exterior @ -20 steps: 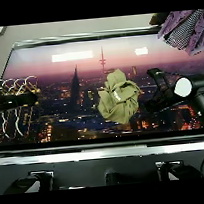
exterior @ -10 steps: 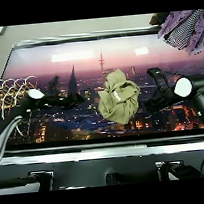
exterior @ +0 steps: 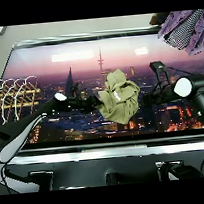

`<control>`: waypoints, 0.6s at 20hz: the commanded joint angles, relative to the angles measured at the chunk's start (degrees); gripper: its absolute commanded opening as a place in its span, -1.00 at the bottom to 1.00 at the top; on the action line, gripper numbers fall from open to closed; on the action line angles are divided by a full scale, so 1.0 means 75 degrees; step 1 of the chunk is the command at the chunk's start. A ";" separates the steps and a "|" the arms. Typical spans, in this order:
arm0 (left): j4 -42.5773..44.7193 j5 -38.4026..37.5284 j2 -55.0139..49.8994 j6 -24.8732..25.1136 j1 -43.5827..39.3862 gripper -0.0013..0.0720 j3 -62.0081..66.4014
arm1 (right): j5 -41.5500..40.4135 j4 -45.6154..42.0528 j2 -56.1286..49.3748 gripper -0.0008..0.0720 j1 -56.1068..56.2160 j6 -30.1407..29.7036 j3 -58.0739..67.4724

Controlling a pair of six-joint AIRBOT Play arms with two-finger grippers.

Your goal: Fold the clothes and pants, and hang the long-sleeved shirts on hangers.

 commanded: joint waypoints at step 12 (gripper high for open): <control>-0.0023 -0.0656 -0.0064 -0.0099 0.0259 -0.89 0.0032 | -0.0857 0.2769 -0.1265 0.82 -0.2760 0.0268 -0.0388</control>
